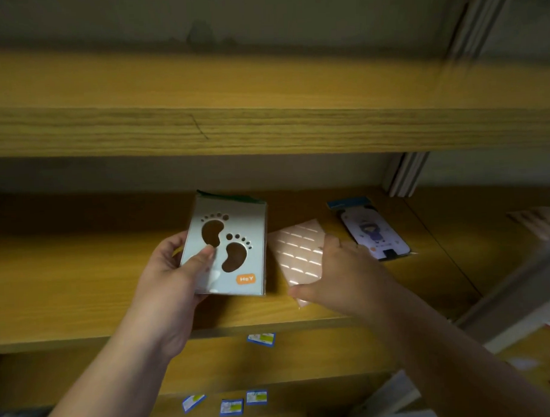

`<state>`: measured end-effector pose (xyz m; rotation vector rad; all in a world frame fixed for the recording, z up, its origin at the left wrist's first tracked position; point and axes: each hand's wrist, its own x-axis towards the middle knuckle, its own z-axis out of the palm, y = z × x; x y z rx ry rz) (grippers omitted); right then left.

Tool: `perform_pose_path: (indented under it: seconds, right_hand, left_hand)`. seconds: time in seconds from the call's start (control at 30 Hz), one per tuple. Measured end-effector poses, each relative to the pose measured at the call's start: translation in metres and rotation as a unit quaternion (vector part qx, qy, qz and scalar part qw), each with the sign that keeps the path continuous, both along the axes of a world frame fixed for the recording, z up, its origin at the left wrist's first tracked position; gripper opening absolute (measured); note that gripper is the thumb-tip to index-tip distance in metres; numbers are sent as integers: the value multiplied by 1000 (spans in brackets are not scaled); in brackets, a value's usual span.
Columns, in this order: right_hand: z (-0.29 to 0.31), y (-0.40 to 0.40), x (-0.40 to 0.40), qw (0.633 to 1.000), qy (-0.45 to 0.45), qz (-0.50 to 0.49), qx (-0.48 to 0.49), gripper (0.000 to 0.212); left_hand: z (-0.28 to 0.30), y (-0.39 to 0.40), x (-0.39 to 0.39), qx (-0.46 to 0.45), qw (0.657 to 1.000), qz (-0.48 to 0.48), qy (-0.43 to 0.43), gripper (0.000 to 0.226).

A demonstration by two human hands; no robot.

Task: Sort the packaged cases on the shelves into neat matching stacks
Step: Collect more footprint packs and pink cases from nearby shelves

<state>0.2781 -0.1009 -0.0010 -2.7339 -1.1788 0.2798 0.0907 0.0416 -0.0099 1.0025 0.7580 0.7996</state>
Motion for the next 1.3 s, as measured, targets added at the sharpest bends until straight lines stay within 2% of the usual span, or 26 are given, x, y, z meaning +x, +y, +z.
perform_pose_path:
  seconds: [0.23,0.3,0.33,0.37,0.4,0.47,0.5,0.63,0.7,0.77,0.87,0.97,1.13,1.23,1.3]
  right_hand:
    - [1,-1,13,996,21,-57,71,132]
    - [1,-7,21,985,76,-100,119,131]
    - [1,-11,24,973,130,-117,151,118]
    - [2,-17,26,955,200,-125,182,95]
    - [2,-23,28,930,274,-124,211,62]
    - [4,-35,28,882,377,-110,259,24]
    - [4,-42,26,861,405,-111,288,16]
    - [6,-73,22,748,498,-160,410,8]
    - [8,-92,22,710,515,-169,449,7]
    - [12,-111,20,696,521,-168,464,11]
    - [20,-141,14,707,507,-151,470,9]
    - [28,-180,7,707,512,-78,482,22]
    - [39,-260,2,685,537,14,492,26]
    - [43,-311,7,680,546,31,489,26]
    - [44,-344,16,680,544,25,491,33]
  left_hand:
    - [4,0,0,-60,996,-73,-9,25]
    - [4,-1,2,-77,994,-73,-15,25]
    - [4,-2,3,-84,994,-71,-16,25]
    - [4,-5,4,-90,993,-68,-18,25]
    - [3,-7,5,-94,993,-66,-20,24]
    - [5,-15,8,-96,993,-68,-19,20]
    - [5,-19,8,-95,993,-69,-15,19]
    - [8,-37,7,-93,994,-64,-8,22]
    - [10,-49,6,-75,995,-63,-1,26]
    - [12,-66,5,-54,997,-56,6,29]
    - [16,-97,4,-19,998,-47,28,28]
    - [25,-135,0,10,998,-45,41,28]
    - [43,-217,-5,44,998,-32,34,28]
    - [50,-276,0,49,998,-43,26,27]
    - [54,-312,6,45,997,-61,16,29]
